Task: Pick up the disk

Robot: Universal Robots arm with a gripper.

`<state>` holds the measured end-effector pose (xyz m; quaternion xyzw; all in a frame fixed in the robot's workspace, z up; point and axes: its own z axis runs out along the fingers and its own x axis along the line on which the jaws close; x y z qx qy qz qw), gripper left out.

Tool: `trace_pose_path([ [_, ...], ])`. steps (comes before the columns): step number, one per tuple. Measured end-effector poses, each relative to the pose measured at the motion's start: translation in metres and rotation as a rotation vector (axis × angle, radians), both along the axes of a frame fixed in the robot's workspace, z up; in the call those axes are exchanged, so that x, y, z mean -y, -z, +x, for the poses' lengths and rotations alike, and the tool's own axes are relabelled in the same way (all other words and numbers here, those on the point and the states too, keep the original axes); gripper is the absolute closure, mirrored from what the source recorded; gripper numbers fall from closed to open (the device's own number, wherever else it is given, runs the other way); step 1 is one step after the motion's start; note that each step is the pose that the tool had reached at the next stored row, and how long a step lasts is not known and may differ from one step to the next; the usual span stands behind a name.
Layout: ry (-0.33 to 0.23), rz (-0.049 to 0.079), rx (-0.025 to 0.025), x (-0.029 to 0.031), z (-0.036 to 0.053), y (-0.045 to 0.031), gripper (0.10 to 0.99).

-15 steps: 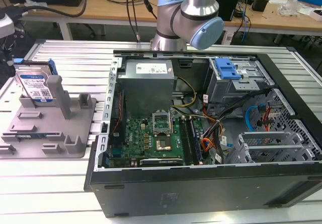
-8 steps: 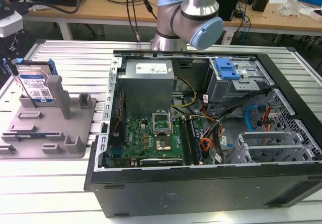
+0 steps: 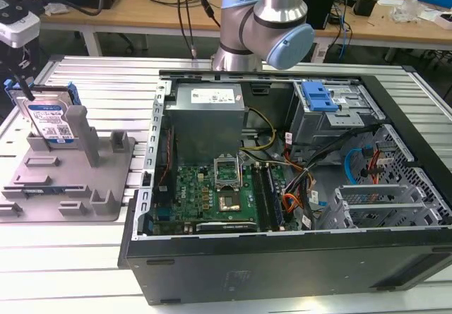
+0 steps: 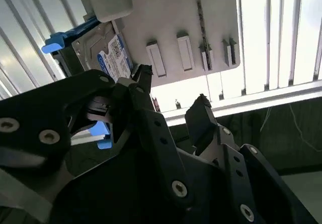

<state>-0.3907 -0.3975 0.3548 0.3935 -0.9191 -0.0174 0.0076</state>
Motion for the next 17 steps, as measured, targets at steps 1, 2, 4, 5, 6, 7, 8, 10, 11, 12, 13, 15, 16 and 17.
trace_pose_path([
  [1,-0.033,0.000,0.0002,0.0000,0.0000,0.0001,0.545],
  [2,-0.056,0.000,0.0003,0.0000,0.0000,0.0002,0.545],
  [4,-0.104,-0.001,0.0005,0.0000,0.0000,0.0004,0.545],
  [5,-0.120,-0.001,0.0005,0.0000,0.0000,0.0005,0.545],
  [6,-0.166,-0.002,0.0004,0.0000,0.0000,0.0007,0.545],
  [7,-0.198,-0.002,0.0004,0.0000,0.0000,0.0008,0.545],
  [8,-0.216,-0.002,0.0004,0.0000,0.0000,0.0009,0.545],
  [10,-0.253,-0.002,0.0005,0.0000,0.0000,0.0011,0.545],
  [11,-0.289,-0.002,0.0005,0.0000,0.0000,0.0013,0.545],
  [12,-0.321,-0.002,0.0005,0.0000,0.0000,0.0015,0.545],
  [13,-0.341,-0.002,0.0006,0.0000,0.0000,0.0016,0.545],
  [15,-0.378,-0.002,0.0006,0.0000,0.0000,0.0019,0.545],
  [16,-0.395,-0.002,0.0006,0.0000,0.0000,0.0020,0.545],
  [17,-0.437,-0.002,0.0009,0.0000,0.0000,0.0023,0.545],
])
